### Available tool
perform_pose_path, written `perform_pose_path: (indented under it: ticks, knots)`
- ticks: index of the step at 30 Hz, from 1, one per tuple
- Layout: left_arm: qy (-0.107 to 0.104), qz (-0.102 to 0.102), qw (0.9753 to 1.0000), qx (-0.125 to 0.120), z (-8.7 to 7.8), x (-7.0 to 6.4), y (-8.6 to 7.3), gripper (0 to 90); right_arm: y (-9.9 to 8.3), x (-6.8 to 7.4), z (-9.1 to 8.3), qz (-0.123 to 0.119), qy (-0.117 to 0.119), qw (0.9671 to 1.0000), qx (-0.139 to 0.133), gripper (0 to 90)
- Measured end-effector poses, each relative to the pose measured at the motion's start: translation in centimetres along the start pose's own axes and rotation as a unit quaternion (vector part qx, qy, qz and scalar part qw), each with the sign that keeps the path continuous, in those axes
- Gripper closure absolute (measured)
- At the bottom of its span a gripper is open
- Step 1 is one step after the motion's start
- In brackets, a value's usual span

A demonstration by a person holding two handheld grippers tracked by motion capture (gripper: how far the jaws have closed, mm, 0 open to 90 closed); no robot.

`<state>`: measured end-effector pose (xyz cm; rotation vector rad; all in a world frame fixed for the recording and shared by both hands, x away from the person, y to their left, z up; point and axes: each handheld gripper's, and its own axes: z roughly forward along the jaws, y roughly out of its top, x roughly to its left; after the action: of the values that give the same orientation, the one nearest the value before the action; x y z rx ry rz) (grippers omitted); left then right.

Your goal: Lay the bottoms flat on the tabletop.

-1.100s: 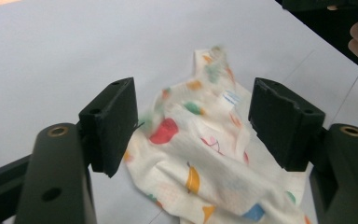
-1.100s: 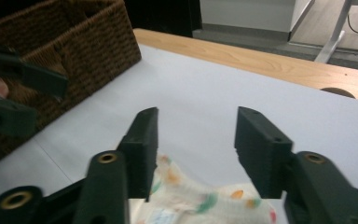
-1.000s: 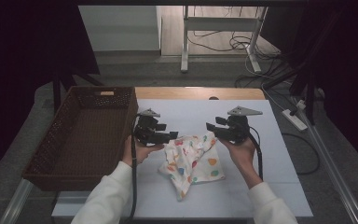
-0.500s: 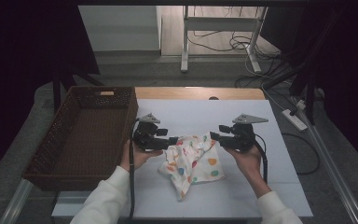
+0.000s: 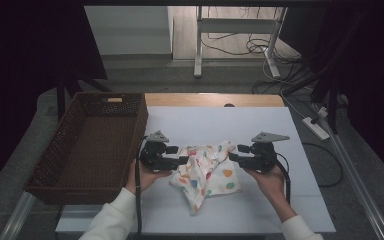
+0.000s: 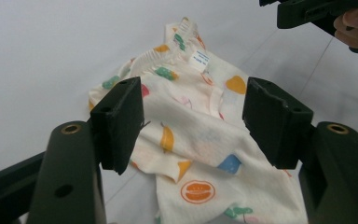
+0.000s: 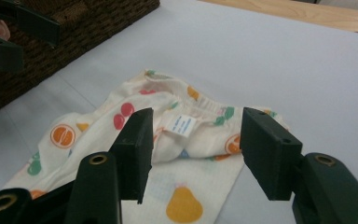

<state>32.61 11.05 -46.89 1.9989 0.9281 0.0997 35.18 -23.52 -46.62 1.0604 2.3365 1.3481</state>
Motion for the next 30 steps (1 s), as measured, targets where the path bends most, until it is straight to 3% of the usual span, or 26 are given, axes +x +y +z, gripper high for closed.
perform_pose_path:
  ticks: [15, 23, 30]
  knots:
    - [0.0, 0.002, 1.0, 0.008, 0.3, -0.1, -1.0, 37.9, -2.8, 0.0, -0.6, -0.008, -0.001, 0.9995, 0.031, 44.8]
    - [0.0, -0.001, 1.0, 0.01, 0.2, 0.0, -1.4, 37.4, -3.6, 0.1, 0.2, -0.014, 0.002, 0.9983, 0.056, 44.9]
    - [0.0, -0.002, 1.0, 0.009, 0.0, 0.0, -1.6, 37.1, -4.8, 0.2, 1.3, -0.02, 0.001, 0.9952, 0.096, 44.9]
